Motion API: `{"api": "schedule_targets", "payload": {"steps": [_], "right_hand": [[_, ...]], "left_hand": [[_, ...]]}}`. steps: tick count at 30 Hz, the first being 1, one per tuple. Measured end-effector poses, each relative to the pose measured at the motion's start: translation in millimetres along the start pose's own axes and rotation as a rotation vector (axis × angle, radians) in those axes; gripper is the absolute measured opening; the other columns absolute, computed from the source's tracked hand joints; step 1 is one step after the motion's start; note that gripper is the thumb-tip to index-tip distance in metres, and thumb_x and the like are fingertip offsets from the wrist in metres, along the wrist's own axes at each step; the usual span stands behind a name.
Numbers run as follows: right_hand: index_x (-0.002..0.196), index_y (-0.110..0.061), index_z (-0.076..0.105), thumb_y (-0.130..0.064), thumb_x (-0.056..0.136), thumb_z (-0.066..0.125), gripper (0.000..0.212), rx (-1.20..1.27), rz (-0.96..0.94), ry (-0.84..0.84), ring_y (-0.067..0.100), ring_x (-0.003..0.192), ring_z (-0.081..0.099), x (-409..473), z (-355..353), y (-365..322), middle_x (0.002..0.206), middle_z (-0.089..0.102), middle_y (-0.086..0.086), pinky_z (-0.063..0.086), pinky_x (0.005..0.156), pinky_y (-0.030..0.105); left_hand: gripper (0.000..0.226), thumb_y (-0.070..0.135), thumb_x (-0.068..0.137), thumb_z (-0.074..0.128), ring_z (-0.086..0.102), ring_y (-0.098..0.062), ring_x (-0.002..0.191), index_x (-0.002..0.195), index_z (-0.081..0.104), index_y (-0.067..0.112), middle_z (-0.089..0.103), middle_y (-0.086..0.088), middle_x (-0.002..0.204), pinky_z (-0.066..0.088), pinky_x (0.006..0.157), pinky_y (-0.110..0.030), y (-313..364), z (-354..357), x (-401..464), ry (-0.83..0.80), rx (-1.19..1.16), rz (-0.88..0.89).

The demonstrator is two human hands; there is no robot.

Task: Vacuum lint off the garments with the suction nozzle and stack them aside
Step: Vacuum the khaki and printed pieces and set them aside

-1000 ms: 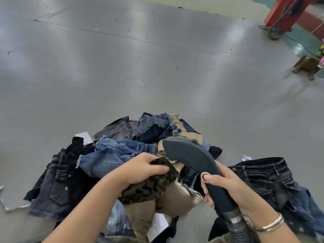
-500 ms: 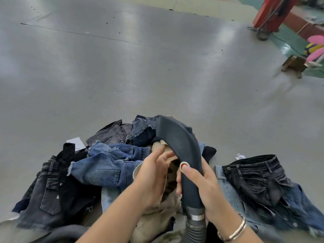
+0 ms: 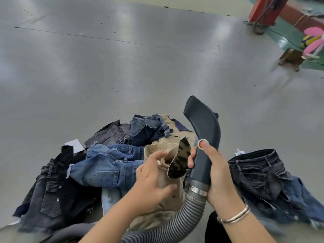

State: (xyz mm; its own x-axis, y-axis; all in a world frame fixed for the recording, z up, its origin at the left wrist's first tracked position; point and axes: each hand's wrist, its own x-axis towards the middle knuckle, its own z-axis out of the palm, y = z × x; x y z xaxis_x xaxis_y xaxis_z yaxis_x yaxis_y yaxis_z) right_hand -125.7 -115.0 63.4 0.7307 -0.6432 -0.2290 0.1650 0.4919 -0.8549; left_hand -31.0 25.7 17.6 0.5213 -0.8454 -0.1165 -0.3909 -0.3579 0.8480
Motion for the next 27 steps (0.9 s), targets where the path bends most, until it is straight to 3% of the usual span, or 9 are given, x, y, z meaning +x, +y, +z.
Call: {"api": "schedule_targets", "payload": {"steps": [3, 4, 6, 8, 11, 17, 21, 25, 27], "right_hand": [[0.088, -0.009, 0.053, -0.03, 0.077, 0.066, 0.027, 0.021, 0.012, -0.019, 0.018, 0.049, 0.054, -2, 1, 0, 0.069, 0.057, 0.007, 0.048, 0.045, 0.028], [0.087, -0.01, 0.054, -0.03, 0.078, 0.066, 0.025, 0.02, 0.011, -0.026, 0.018, 0.049, 0.054, -2, 2, 0, 0.069, 0.057, 0.007, 0.048, 0.046, 0.028], [0.089, -0.009, 0.053, -0.029, 0.079, 0.065, 0.026, 0.003, 0.001, -0.025, 0.019, 0.05, 0.054, 1, 2, -2, 0.069, 0.057, 0.007, 0.048, 0.048, 0.029], [0.095, -0.008, 0.052, -0.025, 0.081, 0.065, 0.026, -0.037, -0.018, -0.003, 0.02, 0.051, 0.054, 5, 1, -7, 0.069, 0.057, 0.008, 0.048, 0.048, 0.03], [0.098, -0.008, 0.054, -0.02, 0.086, 0.063, 0.02, -0.143, -0.03, 0.017, 0.022, 0.051, 0.056, 8, -3, -14, 0.069, 0.059, 0.009, 0.05, 0.049, 0.029], [0.1, -0.014, 0.06, -0.032, 0.07, 0.074, 0.038, -0.204, 0.116, 0.003, 0.024, 0.05, 0.059, -1, -15, -11, 0.065, 0.06, 0.01, 0.058, 0.057, 0.041], [0.096, -0.015, 0.061, -0.032, 0.068, 0.075, 0.036, -0.259, 0.155, -0.002, 0.029, 0.048, 0.058, -6, -20, -10, 0.065, 0.059, 0.011, 0.057, 0.06, 0.045], [0.083, -0.025, 0.064, -0.034, 0.073, 0.074, 0.017, -0.339, 0.171, -0.066, 0.033, 0.05, 0.061, -17, -21, -12, 0.066, 0.061, 0.012, 0.053, 0.051, 0.036], [0.085, -0.024, 0.064, -0.032, 0.073, 0.071, 0.016, -0.327, 0.168, -0.105, 0.032, 0.049, 0.059, -23, -21, -15, 0.066, 0.06, 0.013, 0.054, 0.052, 0.039]], "left_hand": [[0.037, 0.045, 0.084, 0.066, 0.038, 0.018, 0.097, 0.105, 0.036, 0.041, 0.049, 0.03, 0.097, 0.018, 0.102, -0.027, -7, 5, 6, 0.104, 0.115, -0.017], [0.023, 0.044, 0.086, 0.064, 0.046, 0.01, 0.082, 0.092, 0.045, 0.032, 0.052, 0.022, 0.079, 0.026, 0.095, -0.027, -9, 3, 8, 0.079, 0.123, 0.009], [0.034, 0.035, 0.091, 0.061, 0.04, -0.002, 0.057, 0.068, 0.045, 0.015, 0.045, 0.011, 0.059, 0.035, 0.069, -0.027, -7, -1, 10, -0.024, -0.016, 0.0], [0.038, 0.034, 0.087, 0.058, 0.042, -0.01, 0.059, 0.066, 0.047, 0.005, 0.045, 0.001, 0.061, 0.036, 0.061, -0.03, 0, -4, 9, -0.077, -0.239, -0.05], [0.049, 0.039, 0.079, 0.058, 0.053, -0.019, 0.069, 0.081, 0.054, -0.01, 0.055, -0.011, 0.072, 0.042, 0.066, -0.037, 10, -9, 7, -0.035, -0.451, -0.112], [0.044, 0.046, 0.056, 0.075, 0.066, -0.021, 0.072, 0.085, 0.072, 0.012, 0.07, -0.009, 0.082, 0.052, 0.065, -0.029, 7, -7, 9, 0.088, -0.775, -0.227], [0.054, 0.034, 0.066, 0.069, 0.068, -0.02, 0.085, 0.119, 0.065, 0.029, 0.07, -0.002, 0.112, 0.053, 0.073, -0.03, -5, -20, 11, 0.098, -0.836, -0.09], [0.024, 0.038, 0.061, 0.071, 0.065, -0.016, 0.058, 0.073, 0.075, 0.018, 0.069, -0.003, 0.068, 0.052, 0.055, -0.028, -3, -30, 11, 0.204, -0.862, -0.074], [0.021, 0.04, 0.062, 0.071, 0.065, -0.017, 0.057, 0.066, 0.072, 0.019, 0.068, -0.005, 0.064, 0.054, 0.054, -0.028, -1, -35, 13, 0.289, -0.843, -0.099]]}}
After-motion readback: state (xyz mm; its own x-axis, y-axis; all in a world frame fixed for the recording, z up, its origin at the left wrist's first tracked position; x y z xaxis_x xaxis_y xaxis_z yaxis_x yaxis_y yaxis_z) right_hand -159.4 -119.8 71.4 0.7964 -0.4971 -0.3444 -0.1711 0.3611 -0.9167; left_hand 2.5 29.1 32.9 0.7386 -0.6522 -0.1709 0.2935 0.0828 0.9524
